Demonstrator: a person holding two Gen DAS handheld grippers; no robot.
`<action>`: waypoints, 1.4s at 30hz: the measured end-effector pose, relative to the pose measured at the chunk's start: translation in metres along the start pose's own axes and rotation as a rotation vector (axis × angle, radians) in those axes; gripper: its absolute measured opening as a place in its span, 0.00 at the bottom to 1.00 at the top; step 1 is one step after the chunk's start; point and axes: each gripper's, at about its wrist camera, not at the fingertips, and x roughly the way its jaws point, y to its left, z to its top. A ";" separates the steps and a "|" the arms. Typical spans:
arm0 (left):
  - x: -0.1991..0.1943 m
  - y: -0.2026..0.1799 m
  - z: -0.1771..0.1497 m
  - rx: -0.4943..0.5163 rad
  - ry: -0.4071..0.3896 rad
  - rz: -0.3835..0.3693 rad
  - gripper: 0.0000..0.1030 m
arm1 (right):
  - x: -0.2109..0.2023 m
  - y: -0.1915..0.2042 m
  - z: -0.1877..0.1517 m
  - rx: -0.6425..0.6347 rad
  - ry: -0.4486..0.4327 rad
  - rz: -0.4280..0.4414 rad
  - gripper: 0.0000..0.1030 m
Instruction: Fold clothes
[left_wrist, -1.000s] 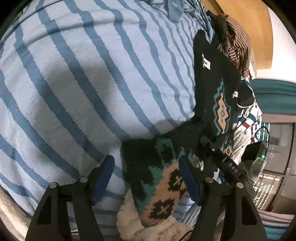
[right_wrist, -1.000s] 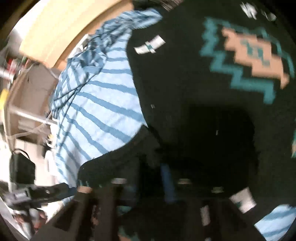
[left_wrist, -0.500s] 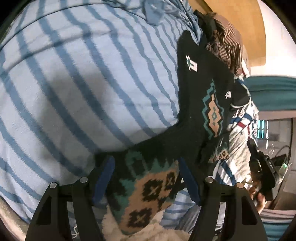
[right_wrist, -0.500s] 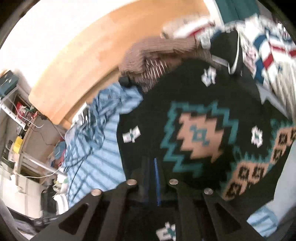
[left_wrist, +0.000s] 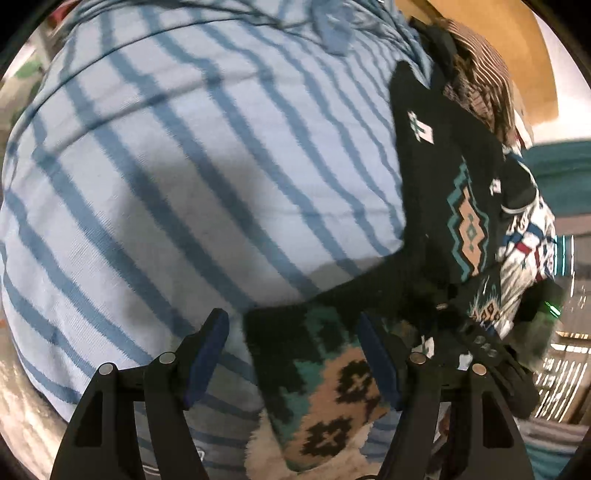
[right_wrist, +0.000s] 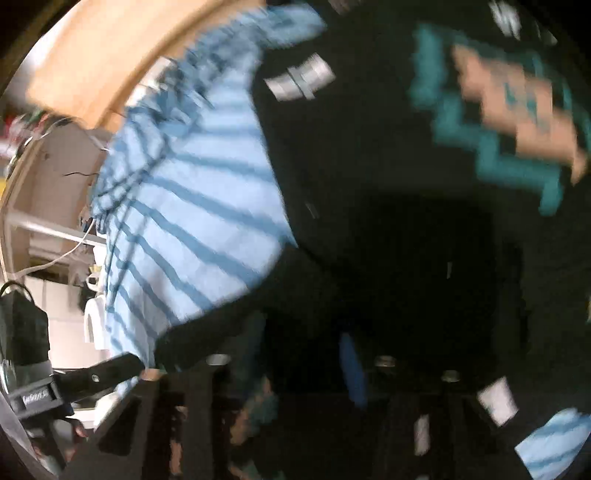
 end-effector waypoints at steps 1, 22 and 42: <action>0.000 0.003 0.000 -0.012 -0.004 -0.001 0.70 | -0.010 0.006 0.002 -0.033 -0.045 -0.017 0.12; 0.065 -0.188 0.030 0.308 0.112 -0.077 0.70 | -0.226 -0.191 0.065 0.437 -0.490 -0.375 0.66; 0.098 -0.174 0.005 0.404 0.132 0.146 0.70 | -0.109 -0.266 0.051 0.614 -0.339 -0.189 0.20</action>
